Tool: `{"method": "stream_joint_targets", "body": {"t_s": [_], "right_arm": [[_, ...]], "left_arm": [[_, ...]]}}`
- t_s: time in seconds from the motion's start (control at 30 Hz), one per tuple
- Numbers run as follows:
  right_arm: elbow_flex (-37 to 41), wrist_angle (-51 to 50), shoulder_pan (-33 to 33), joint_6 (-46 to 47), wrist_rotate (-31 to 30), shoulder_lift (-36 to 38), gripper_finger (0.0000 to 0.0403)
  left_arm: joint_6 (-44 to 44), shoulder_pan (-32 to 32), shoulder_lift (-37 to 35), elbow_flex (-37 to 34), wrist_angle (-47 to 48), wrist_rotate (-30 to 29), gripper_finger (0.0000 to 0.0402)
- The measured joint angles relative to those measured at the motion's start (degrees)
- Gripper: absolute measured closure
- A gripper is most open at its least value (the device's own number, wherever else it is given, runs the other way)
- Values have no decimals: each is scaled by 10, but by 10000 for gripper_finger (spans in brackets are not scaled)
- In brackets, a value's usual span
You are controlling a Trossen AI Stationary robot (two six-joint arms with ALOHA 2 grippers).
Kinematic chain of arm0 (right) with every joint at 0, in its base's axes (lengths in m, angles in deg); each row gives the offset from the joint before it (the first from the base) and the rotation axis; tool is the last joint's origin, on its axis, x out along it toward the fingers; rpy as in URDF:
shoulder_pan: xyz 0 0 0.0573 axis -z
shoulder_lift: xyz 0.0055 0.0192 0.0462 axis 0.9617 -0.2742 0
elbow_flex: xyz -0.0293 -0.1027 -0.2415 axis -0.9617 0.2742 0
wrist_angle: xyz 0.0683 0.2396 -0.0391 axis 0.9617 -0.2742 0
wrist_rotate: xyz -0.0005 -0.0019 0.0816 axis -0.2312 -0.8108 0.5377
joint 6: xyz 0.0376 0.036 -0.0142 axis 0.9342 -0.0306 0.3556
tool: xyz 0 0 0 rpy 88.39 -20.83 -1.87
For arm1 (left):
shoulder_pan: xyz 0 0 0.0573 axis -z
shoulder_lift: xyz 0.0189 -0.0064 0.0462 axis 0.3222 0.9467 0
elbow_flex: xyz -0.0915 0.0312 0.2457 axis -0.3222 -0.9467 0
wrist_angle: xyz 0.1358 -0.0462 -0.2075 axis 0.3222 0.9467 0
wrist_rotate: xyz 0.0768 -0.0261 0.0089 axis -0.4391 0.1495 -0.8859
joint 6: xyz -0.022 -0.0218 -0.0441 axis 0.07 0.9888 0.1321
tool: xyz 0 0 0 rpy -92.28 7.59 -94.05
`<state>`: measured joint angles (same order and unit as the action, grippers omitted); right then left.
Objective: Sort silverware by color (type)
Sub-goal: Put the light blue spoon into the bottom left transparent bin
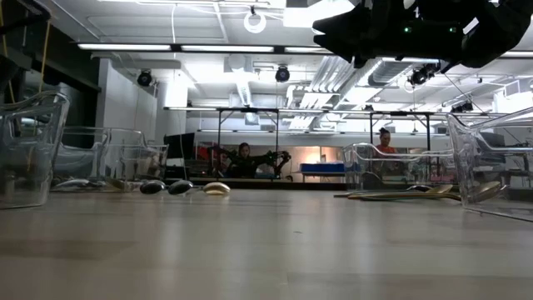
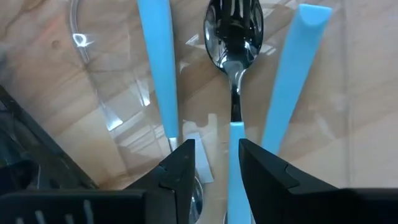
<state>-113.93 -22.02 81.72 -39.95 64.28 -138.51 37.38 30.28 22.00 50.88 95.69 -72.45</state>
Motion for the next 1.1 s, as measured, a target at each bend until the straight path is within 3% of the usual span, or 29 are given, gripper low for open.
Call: {"method": "stream_joint_targets", "body": {"t_s": [0.27,0.47,0.7,0.97,1.1], "right_arm": [[0,0,0,0,0,0,160],[0,0,0,0,1,0,160],[0,0,0,0,3,0,160],[0,0,0,0,2,0,160],[0,0,0,0,2,0,160]], "left_arm": [[-87,-44,-55,2,2,42,286],[-129,-68,-159,25,1,12,286],[-258,-77,-280,94,-11,-163,286],[-645,-77,-351,122,-102,-434,286],[-778,-79,-355,110,-126,-580,286]]}}
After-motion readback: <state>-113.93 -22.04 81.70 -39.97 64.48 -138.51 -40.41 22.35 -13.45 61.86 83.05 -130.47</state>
